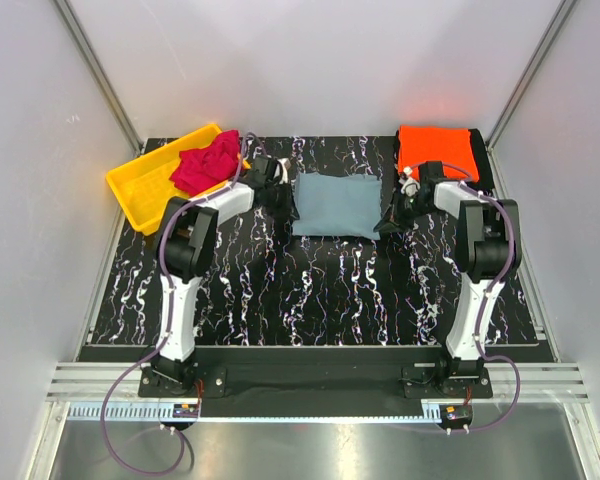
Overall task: Fold and stack the t-shirts
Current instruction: Fold the tshirt, then neatly place the folded tshirt to the corner
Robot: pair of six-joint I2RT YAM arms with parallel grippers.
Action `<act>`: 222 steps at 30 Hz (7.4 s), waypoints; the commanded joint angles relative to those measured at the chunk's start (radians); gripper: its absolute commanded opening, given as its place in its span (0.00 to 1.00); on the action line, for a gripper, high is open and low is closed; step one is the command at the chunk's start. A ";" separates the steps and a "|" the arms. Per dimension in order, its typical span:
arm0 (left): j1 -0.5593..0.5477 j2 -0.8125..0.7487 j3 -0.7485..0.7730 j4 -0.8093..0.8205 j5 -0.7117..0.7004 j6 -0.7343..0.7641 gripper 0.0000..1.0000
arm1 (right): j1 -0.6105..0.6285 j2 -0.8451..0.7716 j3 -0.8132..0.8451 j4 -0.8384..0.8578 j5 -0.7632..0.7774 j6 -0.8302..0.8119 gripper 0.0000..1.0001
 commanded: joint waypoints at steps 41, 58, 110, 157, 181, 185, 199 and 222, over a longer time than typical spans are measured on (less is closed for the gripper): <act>-0.045 0.042 0.282 -0.052 0.098 -0.087 0.31 | 0.146 -0.200 0.035 0.100 -0.253 0.283 0.00; 0.053 0.234 0.385 -0.053 0.075 -0.081 0.31 | 0.187 0.158 0.146 0.189 -0.335 0.234 0.12; -0.141 -0.258 -0.176 -0.056 -0.005 -0.023 0.38 | 0.017 -0.204 -0.303 0.143 -0.027 0.186 0.27; 0.010 -0.296 0.003 -0.346 -0.129 0.092 0.42 | 0.017 -0.059 0.022 0.152 0.098 -0.044 0.79; 0.004 -0.643 -0.336 -0.270 0.158 0.144 0.46 | 0.020 0.273 0.424 -0.328 -0.106 -0.469 0.80; 0.004 -0.642 -0.341 -0.265 0.165 0.144 0.46 | 0.020 0.280 0.438 -0.333 -0.103 -0.475 0.75; 0.004 -0.657 -0.350 -0.247 0.210 0.126 0.47 | 0.042 0.023 0.329 -0.064 0.088 -0.366 0.00; 0.004 -0.741 -0.391 -0.196 0.241 0.098 0.48 | 0.108 -0.189 0.543 -0.102 0.774 -0.700 0.00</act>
